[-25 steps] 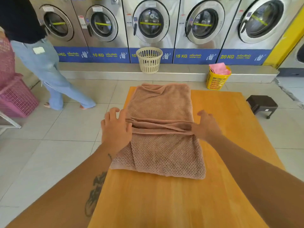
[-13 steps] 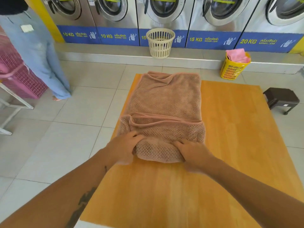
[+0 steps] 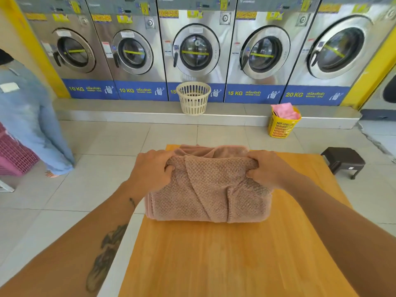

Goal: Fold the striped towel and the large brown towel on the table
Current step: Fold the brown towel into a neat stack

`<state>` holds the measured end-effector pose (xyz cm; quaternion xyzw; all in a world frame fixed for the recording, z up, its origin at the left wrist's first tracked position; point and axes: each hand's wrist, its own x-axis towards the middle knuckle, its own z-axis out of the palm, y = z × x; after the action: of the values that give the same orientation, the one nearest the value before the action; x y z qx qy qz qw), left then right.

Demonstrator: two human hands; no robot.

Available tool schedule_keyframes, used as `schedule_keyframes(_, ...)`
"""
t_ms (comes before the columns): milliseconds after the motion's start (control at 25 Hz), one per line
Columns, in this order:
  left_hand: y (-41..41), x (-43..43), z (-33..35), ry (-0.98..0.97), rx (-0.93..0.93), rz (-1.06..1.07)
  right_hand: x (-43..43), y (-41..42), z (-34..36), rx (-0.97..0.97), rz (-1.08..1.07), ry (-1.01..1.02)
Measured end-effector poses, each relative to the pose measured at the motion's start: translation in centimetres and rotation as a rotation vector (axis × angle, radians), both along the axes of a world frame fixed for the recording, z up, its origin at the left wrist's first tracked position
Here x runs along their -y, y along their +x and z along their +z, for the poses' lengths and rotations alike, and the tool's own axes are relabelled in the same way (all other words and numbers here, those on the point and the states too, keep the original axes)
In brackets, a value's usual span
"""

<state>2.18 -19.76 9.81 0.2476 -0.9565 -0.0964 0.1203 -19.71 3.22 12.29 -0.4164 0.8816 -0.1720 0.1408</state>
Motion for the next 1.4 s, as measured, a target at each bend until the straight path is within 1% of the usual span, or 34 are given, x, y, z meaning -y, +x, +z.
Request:
schedule_keyframes(80,-2.2,2.1,-0.9,-0.037,-0.034,0.017,2.0,-1.6,-0.2,-0.022,-0.047,-0.03)
schedule_keyframes(120,-3.4,3.3,-1.4,-0.037,-0.014,0.026,3.2,-2.7,-0.5,-0.026,-0.063,-0.022)
schedule_keyframes(280,-8.8,8.2,-4.9,0.073,0.074,0.018,7.9,-8.0,-2.8,0.031,-0.126,0.039)
schedule_keyframes(360,-11.3,10.3,-6.9,0.121,0.084,0.008,9.7,-10.5,-4.4,0.044,-0.16,0.055)
schedule_keyframes(400,-12.6,11.2,-8.0,0.124,0.078,0.012,10.5,-11.4,-5.4,0.031,-0.18,0.092)
schedule_keyframes(440,-13.5,11.9,-9.1,0.103,0.067,0.025,11.1,-12.0,-6.6,-0.011,-0.182,0.174)
schedule_keyframes(520,-14.7,12.5,-11.3,0.039,0.065,0.047,12.4,-12.0,-8.7,-0.144,-0.102,0.395)
schedule_keyframes(560,-14.9,12.5,-12.3,0.024,0.082,0.043,13.0,-11.7,-9.6,-0.17,-0.044,0.448)
schedule_keyframes(640,-14.6,12.1,-14.2,0.032,0.082,0.038,14.0,-10.8,-11.3,-0.101,0.036,0.436)
schedule_keyframes(720,-14.3,12.1,-15.2,0.022,-0.002,0.065,14.1,-10.1,-12.2,-0.044,0.05,0.417)
schedule_keyframes(800,-13.9,12.2,-15.0,-0.019,-0.074,0.088,13.1,-9.6,-12.6,-0.052,0.033,0.452)
schedule_keyframes(880,-12.9,12.2,-14.5,-0.065,-0.096,0.096,10.8,-9.1,-12.9,-0.06,0.004,0.509)
schedule_keyframes(1000,-9.9,11.1,-13.6,-0.083,-0.069,0.082,5.7,-8.2,-12.5,0.104,-0.098,0.589)
schedule_keyframes(1080,-7.7,9.0,-12.7,-0.02,-0.118,0.127,1.7,-7.1,-11.7,0.249,-0.139,0.655)
schedule_keyframes(1160,-5.8,5.1,-11.8,0.109,-0.159,0.196,-2.5,-6.1,-10.8,0.346,-0.138,0.767)
schedule_keyframes(1280,-4.0,-3.0,-11.4,0.433,-0.134,0.339,-7.9,-5.6,-10.2,0.468,-0.132,0.947)
schedule_keyframes(1320,-3.8,-6.0,-11.4,0.548,-0.111,0.397,-9.2,-5.5,-10.3,0.501,-0.14,0.942)
schedule_keyframes(1360,-3.7,-8.8,-11.6,0.658,-0.085,0.451,-10.1,-5.4,-10.3,0.541,-0.162,0.848)
schedule_keyframes(1400,-3.8,-11.8,-11.6,0.769,-0.069,0.5,-11.0,-5.5,-10.5,0.617,-0.222,0.649)
